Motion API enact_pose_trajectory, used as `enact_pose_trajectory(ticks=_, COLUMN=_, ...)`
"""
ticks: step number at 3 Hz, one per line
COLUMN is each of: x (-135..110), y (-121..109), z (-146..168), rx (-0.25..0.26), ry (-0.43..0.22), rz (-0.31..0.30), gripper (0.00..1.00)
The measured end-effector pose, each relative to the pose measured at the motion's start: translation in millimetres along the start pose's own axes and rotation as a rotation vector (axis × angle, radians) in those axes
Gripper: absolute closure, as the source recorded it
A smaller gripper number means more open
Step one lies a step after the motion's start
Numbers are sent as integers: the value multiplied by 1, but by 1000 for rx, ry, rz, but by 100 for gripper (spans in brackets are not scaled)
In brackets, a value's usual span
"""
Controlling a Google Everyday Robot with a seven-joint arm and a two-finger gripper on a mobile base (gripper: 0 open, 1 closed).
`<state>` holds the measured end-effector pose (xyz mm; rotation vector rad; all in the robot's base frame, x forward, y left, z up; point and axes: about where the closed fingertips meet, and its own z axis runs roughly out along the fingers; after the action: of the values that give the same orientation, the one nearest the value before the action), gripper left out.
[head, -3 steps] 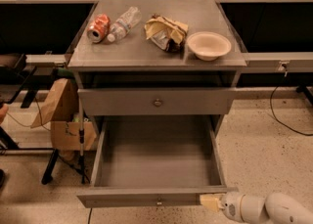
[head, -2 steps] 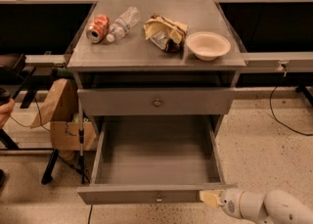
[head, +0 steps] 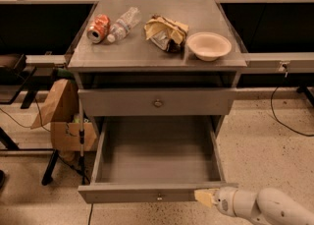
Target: Close middle drawer
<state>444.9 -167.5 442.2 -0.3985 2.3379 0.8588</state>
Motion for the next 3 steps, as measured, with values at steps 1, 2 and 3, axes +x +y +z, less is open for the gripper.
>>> enact_pose_trajectory(ticks=1, x=2, y=2, z=8, rx=-7, ry=-7, rz=-6, gripper=100)
enact_pose_trajectory(ticks=2, x=4, y=2, z=11, rx=-8, ry=-11, rz=-4, gripper=100)
enact_pose_trajectory(ticks=3, x=1, y=5, z=16, rx=-12, ry=-25, rz=-6, gripper=100)
